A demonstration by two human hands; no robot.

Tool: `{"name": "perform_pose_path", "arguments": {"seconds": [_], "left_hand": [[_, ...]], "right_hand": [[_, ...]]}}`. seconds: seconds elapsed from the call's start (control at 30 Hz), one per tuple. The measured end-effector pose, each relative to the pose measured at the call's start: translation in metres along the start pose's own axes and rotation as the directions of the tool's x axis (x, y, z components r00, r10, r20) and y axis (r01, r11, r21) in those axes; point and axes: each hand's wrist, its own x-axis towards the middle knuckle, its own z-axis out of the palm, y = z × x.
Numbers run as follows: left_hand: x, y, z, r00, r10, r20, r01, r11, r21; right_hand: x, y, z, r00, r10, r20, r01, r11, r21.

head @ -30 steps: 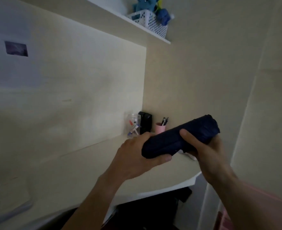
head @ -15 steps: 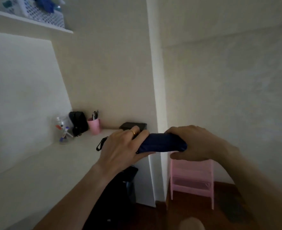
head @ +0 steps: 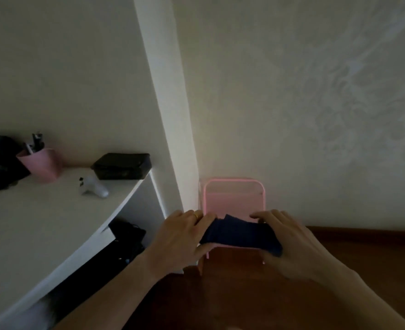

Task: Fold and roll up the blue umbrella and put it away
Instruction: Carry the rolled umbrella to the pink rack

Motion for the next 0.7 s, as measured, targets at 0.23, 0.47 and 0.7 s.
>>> {"name": "perform_pose_path", "arguments": {"seconds": [0.23,0.47,0.7], "left_hand": [[0.100,-0.077,0.169,0.983,-0.065,0.171,0.100,0.974,-0.205],[0.221,-0.156,0.363,0.925,-0.113,0.362,0.210,0.948,-0.239],[0.274,-0.189,0.524,0.855,-0.216,0.471,0.388,0.870,-0.306]], "right_hand": [[0.115,0.112,0.101,0.978,0.172,0.119,-0.172,0.985,-0.015],[0.251,0.245,0.236,0.955,0.285,0.076,-0.277,0.955,-0.104],[0.330,0.341,0.344,0.918,0.342,0.200,-0.329,0.940,-0.096]]}}
